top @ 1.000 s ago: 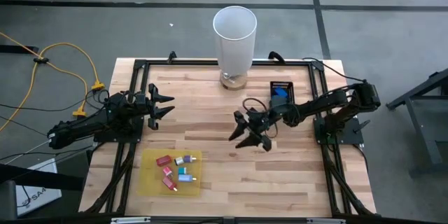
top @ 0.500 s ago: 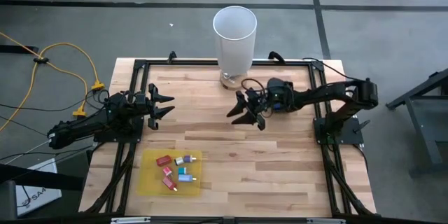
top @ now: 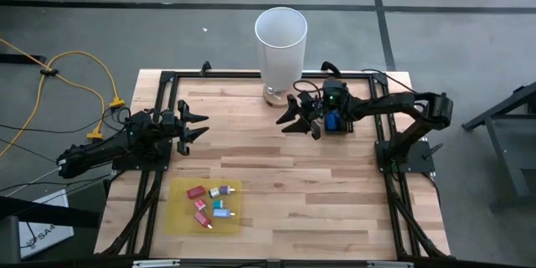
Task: Pick & Place Office items
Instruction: Return to Home Position
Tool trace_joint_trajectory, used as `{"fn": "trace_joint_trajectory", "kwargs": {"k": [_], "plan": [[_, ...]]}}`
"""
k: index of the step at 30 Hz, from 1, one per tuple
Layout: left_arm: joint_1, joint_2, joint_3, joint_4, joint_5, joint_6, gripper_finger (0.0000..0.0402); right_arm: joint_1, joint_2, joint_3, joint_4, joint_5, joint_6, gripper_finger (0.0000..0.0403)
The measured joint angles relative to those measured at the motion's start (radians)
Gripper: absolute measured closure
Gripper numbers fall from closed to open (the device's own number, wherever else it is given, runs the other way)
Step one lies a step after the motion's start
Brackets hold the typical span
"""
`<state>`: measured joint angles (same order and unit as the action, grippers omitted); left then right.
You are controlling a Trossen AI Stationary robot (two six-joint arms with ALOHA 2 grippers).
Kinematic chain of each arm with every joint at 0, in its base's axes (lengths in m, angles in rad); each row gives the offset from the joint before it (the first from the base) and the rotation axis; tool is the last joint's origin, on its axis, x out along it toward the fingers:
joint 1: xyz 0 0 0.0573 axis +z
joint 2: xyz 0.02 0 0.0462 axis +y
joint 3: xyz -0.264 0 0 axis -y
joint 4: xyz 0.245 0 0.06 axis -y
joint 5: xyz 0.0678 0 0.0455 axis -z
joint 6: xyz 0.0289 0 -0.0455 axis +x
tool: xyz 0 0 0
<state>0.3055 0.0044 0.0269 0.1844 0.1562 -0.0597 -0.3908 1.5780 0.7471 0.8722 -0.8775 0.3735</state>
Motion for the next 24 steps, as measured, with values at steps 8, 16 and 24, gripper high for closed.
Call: {"fn": "trace_joint_trajectory", "kwargs": {"k": [8, 16, 24], "plan": [[0.000, 0.000, 0.000, 0.000, 0.000, 0.000, 0.0238, -0.076, -0.012, -0.015, -0.006, -0.050, -0.001, 0.0233], [0.000, 0.000, 0.000, 0.000, 0.000, 0.000, 0.0238, -0.154, -0.186, -0.153, -0.006, -0.024, -0.039, 0.0233], [0.000, 0.000, 0.000, 0.000, 0.000, 0.000, 0.0238, -0.204, -0.419, -0.344, -0.010, 0.043, -0.050, 0.0233]]}}
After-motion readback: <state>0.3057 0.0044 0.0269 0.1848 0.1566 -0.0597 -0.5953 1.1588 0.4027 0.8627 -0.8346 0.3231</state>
